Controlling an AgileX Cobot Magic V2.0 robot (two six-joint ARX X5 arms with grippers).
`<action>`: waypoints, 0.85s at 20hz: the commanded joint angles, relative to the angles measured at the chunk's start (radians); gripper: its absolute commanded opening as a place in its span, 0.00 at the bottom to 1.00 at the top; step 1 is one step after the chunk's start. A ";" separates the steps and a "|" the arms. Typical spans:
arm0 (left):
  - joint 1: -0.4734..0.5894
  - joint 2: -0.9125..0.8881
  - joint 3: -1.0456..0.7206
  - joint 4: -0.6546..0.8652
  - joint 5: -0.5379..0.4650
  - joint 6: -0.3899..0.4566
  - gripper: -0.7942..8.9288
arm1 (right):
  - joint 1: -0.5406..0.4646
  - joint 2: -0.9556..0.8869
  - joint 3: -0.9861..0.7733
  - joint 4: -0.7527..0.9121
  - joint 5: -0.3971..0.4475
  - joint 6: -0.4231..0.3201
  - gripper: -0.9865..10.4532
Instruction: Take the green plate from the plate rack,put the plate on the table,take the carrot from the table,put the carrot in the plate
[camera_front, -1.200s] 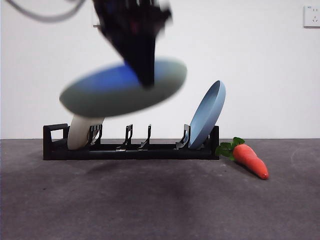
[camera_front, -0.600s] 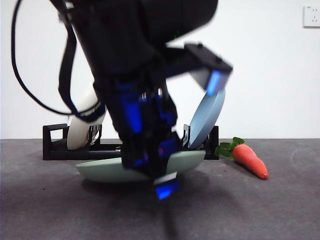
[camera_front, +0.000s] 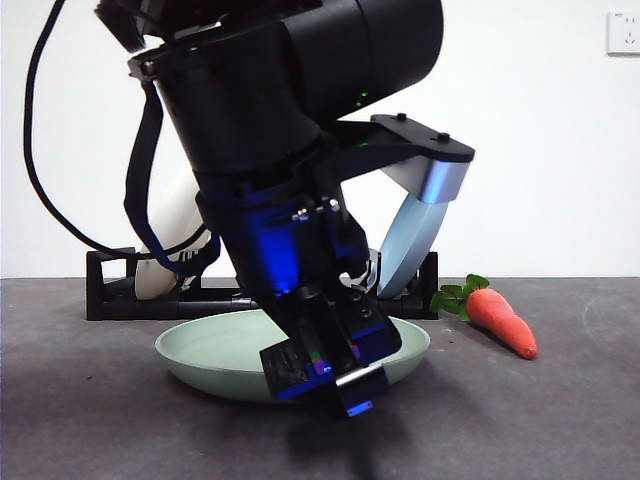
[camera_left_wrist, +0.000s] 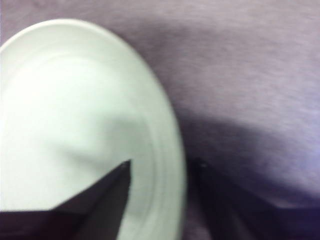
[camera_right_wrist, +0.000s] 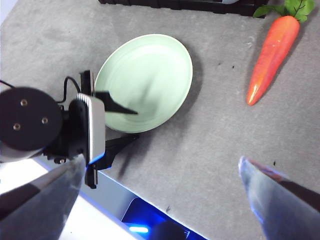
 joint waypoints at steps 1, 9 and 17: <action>-0.003 -0.003 0.009 -0.019 0.014 -0.028 0.35 | 0.002 0.007 0.005 0.014 0.000 0.011 0.61; -0.004 -0.235 0.242 -0.254 0.052 -0.229 0.35 | 0.004 0.204 0.005 0.264 0.108 0.083 0.61; -0.003 -0.533 0.329 -0.389 0.074 -0.428 0.35 | 0.062 0.628 0.005 0.613 0.299 0.134 0.61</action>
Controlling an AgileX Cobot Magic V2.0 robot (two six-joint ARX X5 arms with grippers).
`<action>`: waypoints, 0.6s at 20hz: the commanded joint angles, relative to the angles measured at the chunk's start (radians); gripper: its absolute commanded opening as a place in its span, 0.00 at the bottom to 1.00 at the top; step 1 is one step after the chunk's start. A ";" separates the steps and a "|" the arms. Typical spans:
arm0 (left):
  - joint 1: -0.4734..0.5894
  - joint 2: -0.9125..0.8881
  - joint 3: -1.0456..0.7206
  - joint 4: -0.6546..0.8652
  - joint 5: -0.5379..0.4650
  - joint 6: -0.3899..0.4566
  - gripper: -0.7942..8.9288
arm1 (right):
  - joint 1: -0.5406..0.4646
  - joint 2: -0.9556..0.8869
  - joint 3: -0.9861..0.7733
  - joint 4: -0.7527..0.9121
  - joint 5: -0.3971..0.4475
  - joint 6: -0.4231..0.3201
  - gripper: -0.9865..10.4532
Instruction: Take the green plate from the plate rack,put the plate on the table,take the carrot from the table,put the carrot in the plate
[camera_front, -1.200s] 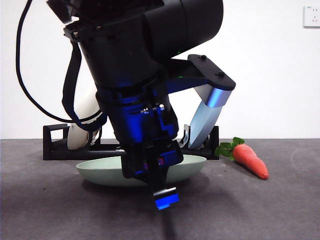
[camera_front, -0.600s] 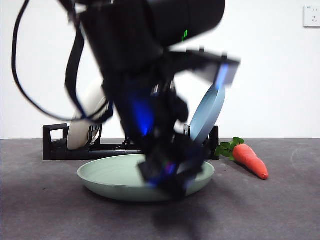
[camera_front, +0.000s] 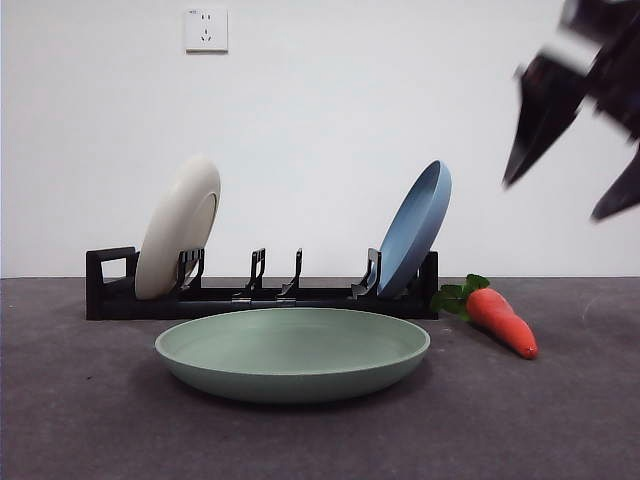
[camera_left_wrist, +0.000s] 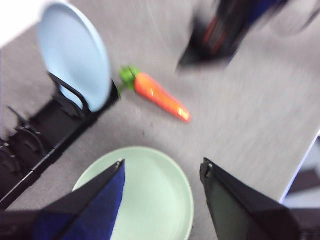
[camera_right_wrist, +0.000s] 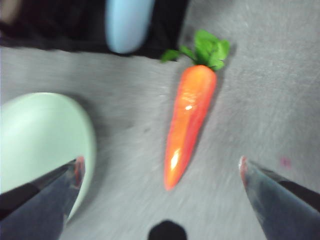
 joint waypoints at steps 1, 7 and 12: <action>-0.002 -0.064 -0.002 -0.024 -0.001 -0.067 0.35 | 0.032 0.108 0.003 0.084 0.073 0.010 0.61; -0.003 -0.170 -0.002 -0.094 0.000 -0.096 0.35 | 0.095 0.302 0.003 0.309 0.194 0.010 0.61; -0.003 -0.184 -0.002 -0.136 0.007 -0.121 0.35 | 0.103 0.398 0.003 0.417 0.244 0.035 0.61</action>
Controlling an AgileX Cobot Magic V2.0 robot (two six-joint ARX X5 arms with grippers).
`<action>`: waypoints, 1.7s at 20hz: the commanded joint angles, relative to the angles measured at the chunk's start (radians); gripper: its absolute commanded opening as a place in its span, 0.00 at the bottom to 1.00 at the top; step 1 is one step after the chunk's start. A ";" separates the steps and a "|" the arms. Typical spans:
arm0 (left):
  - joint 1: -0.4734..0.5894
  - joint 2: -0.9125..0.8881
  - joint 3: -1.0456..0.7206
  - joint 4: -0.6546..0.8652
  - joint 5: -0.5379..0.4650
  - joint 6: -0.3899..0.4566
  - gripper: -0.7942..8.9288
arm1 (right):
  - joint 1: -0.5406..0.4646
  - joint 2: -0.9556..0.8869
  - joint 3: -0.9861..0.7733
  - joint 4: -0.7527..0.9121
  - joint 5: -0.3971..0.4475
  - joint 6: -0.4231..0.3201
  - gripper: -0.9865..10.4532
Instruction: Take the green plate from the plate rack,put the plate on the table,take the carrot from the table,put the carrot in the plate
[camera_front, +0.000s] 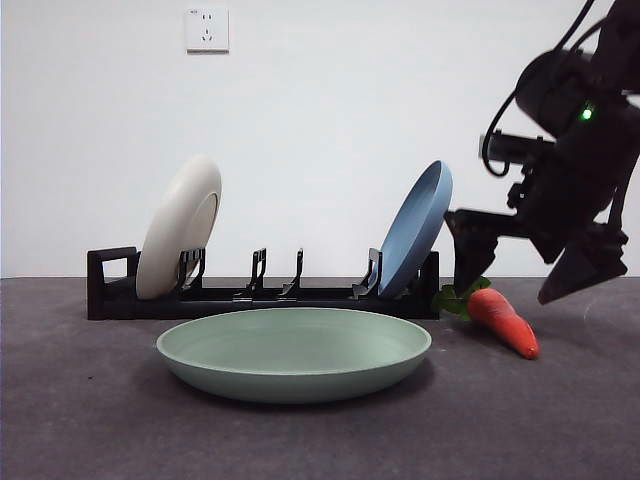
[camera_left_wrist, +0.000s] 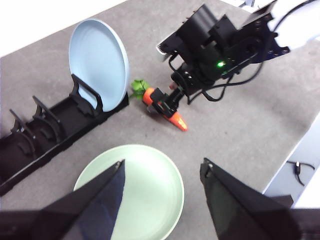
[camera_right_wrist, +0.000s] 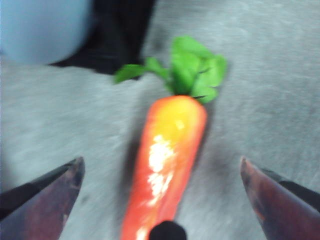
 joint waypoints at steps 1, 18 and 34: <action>-0.003 -0.003 -0.002 -0.007 0.019 -0.019 0.35 | 0.003 0.043 0.003 0.030 0.008 0.018 0.60; -0.003 -0.003 -0.002 -0.009 0.019 -0.019 0.35 | 0.008 0.082 0.003 0.035 -0.002 0.060 0.07; -0.002 -0.003 -0.002 -0.019 0.021 -0.008 0.34 | 0.359 -0.277 0.003 -0.190 -0.072 0.151 0.07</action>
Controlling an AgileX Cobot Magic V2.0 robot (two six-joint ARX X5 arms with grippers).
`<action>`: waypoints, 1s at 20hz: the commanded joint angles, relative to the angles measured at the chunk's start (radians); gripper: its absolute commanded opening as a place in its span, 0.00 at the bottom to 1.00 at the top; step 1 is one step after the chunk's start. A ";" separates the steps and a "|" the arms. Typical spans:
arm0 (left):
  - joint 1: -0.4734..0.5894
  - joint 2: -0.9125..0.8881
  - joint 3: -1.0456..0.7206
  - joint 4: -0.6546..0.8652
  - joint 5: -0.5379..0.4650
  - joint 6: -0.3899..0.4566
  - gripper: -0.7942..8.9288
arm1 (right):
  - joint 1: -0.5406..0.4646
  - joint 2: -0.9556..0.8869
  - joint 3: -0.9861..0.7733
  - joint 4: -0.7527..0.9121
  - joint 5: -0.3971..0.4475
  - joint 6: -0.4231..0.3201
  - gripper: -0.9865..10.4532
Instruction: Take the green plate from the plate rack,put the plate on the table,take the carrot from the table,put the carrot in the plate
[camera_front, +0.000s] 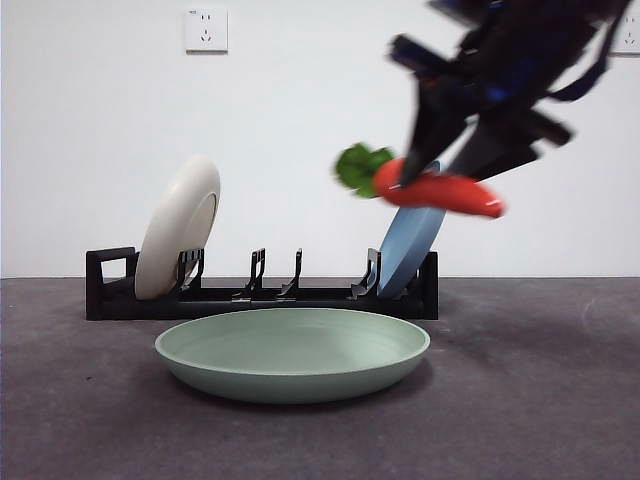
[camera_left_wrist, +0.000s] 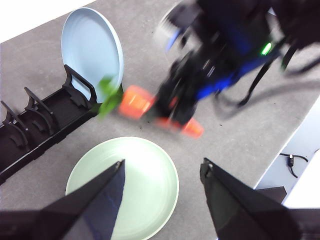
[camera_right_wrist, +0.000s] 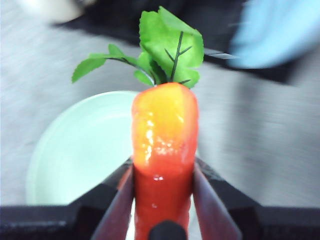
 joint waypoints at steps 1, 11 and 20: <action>-0.002 -0.002 -0.002 -0.005 -0.001 0.004 0.34 | 0.071 0.077 -0.003 0.074 0.004 0.035 0.07; -0.002 -0.002 -0.002 -0.018 -0.001 0.003 0.34 | 0.208 0.408 -0.003 0.253 0.031 0.056 0.07; -0.002 -0.002 -0.002 -0.029 -0.002 0.001 0.34 | 0.212 0.372 -0.002 0.261 0.030 0.055 0.51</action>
